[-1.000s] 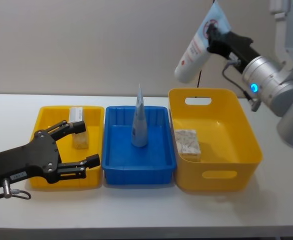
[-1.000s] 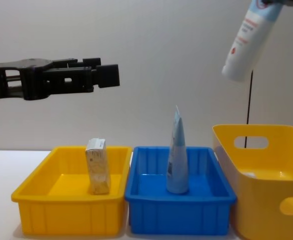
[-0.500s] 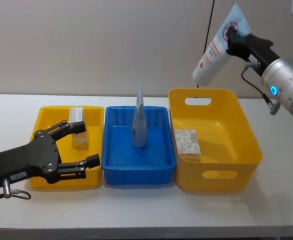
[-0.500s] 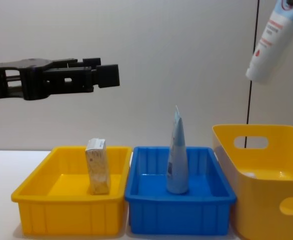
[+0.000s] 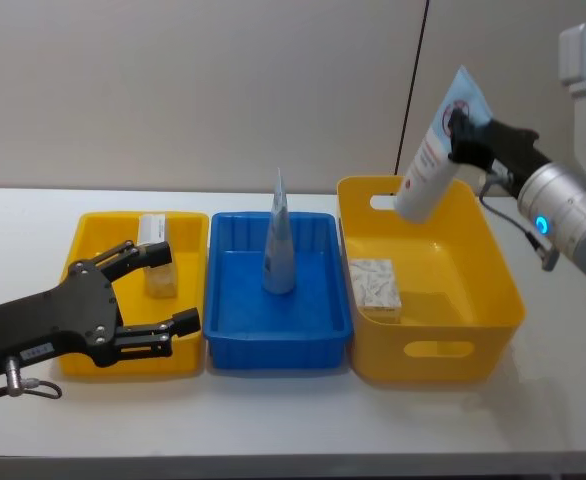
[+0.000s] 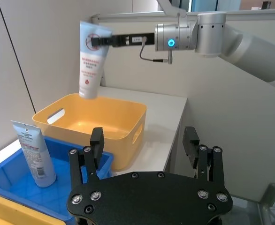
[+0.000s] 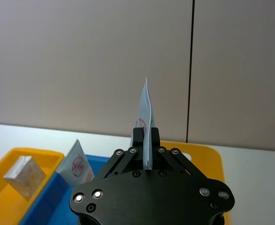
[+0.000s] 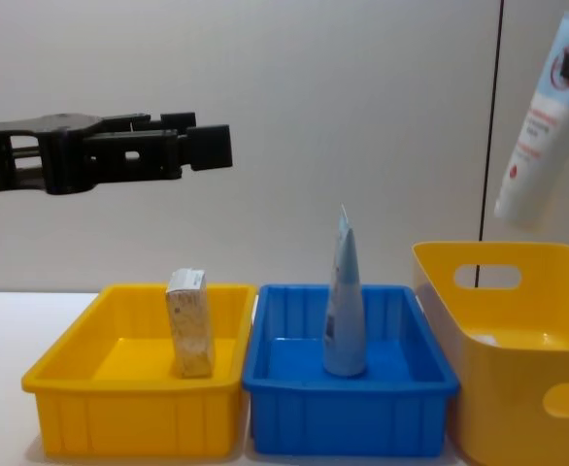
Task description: Bimanual collaborative sorting of washing and personal care products
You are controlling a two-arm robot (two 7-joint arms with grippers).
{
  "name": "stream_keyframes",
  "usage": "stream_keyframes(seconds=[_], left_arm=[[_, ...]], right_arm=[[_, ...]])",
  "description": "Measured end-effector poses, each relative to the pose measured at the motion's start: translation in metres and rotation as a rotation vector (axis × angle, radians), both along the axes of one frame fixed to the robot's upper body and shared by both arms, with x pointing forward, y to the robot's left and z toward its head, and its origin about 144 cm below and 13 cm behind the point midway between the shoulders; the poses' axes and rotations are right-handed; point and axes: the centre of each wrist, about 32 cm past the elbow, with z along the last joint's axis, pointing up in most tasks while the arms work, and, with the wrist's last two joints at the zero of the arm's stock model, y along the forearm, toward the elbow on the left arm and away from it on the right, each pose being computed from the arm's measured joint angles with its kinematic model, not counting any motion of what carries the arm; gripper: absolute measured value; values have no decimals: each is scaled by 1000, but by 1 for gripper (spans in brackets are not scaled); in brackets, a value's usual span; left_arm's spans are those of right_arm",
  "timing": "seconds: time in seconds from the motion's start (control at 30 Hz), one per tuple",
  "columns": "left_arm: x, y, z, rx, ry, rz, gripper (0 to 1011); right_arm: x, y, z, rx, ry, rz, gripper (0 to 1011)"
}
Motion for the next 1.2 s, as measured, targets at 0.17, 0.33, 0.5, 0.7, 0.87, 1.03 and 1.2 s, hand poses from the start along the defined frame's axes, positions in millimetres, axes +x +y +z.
stream_keyframes(seconds=[0.17, 0.33, 0.5, 0.7, 0.87, 1.03, 1.2], left_arm=[[0, 0, 0, 0, 0, 0, 1001], [0, 0, 0, 0, 0, 0, 1001], [0, 0, 0, 0, 0, 0, 1001], [0, 0, 0, 0, 0, 0, 1001], [0, 0, 0, 0, 0, 0, 1001], [0, 0, 0, 0, 0, 0, 1001], [0, 0, 0, 0, 0, 0, 1001]], right_arm=[[0, 1, -12, -32, 32, -4, 60], [0, 1, -23, -61, 58, -12, 60], [0, 2, -28, -77, 73, -17, 62], [-1, 2, -33, -92, 84, -22, 233], [-1, 2, -36, -99, 90, -25, 421], [-1, 2, -38, -104, 94, -26, 564], [-1, 2, -39, -107, 97, -26, 730]])
